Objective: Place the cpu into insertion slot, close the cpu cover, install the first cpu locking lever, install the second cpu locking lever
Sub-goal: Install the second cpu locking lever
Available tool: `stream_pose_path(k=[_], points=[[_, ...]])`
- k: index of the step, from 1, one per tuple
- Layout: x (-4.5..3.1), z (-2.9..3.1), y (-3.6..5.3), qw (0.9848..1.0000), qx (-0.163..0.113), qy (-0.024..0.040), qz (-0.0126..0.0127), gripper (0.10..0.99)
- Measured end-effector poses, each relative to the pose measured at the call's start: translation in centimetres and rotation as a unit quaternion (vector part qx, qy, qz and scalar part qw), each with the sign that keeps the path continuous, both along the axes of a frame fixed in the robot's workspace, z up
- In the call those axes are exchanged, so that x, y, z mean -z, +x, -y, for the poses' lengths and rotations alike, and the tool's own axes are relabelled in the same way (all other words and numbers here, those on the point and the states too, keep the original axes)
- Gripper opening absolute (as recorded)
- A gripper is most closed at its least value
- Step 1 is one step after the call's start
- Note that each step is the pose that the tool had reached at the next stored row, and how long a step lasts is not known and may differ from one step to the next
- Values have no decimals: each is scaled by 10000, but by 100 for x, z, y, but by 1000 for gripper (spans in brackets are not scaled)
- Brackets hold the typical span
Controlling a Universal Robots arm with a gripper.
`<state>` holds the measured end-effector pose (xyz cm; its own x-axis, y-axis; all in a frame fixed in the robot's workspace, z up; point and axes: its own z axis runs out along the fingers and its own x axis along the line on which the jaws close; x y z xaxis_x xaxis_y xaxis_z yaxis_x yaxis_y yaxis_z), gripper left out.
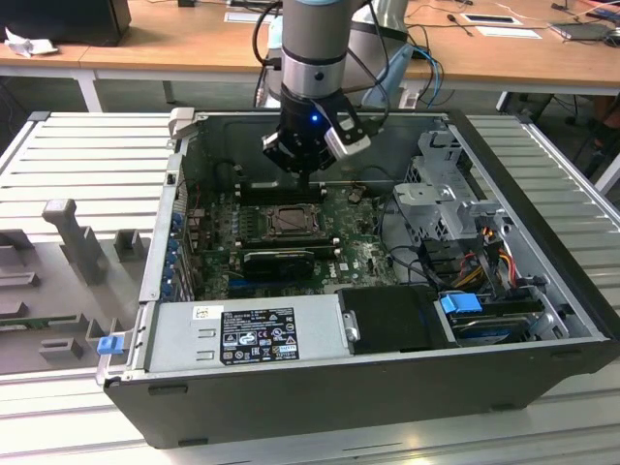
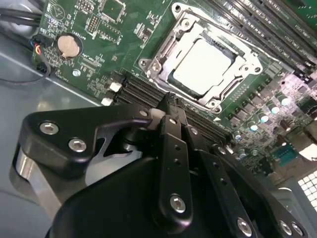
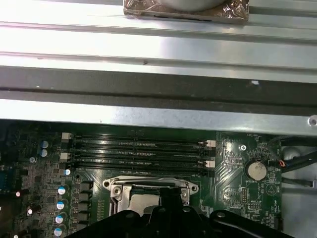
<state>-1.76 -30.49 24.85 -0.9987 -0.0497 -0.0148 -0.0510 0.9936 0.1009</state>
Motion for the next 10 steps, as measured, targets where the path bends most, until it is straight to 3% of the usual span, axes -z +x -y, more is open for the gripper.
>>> stream_pose_path(k=[5,10], points=[[2,87,0,10000,1,0,0,106],[-37,113,-1,10000,1,0,-3,106]])
